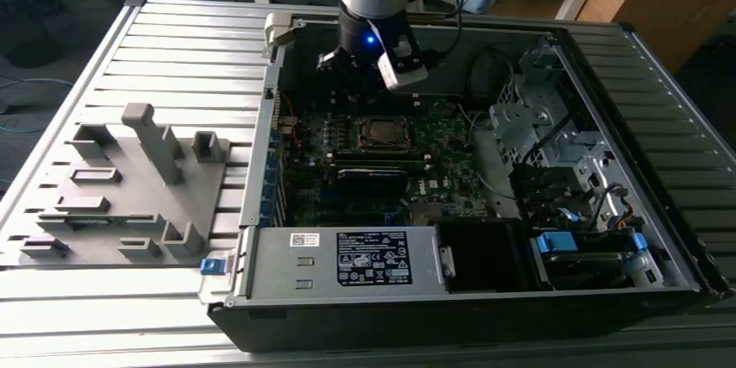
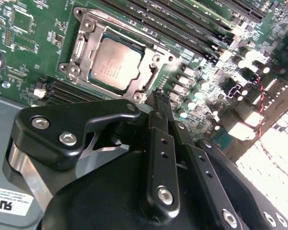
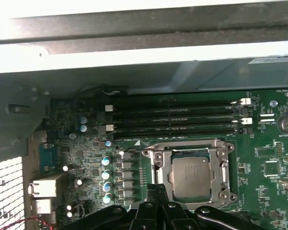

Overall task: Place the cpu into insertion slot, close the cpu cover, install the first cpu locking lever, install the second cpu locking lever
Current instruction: 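Install the first cpu locking lever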

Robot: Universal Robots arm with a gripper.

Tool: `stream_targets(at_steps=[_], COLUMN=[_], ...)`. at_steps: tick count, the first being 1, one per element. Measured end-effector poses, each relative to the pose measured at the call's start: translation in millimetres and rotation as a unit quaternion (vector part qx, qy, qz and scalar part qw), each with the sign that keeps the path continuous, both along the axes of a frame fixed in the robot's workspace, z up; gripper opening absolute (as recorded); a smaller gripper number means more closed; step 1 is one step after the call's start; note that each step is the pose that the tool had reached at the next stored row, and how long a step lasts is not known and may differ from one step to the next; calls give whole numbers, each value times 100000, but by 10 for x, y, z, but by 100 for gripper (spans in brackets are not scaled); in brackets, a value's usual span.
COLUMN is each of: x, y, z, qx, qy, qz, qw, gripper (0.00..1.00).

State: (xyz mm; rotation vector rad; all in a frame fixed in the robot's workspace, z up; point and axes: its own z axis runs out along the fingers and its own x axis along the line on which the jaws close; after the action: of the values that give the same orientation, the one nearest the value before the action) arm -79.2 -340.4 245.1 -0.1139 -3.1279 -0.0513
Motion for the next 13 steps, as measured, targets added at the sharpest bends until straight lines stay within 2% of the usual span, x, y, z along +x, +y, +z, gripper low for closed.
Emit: stream_targets(at_steps=[13], x=[-24], y=[-1], z=[12], qx=[-12], qy=[9], qz=[5], qw=[100000], gripper=[11])
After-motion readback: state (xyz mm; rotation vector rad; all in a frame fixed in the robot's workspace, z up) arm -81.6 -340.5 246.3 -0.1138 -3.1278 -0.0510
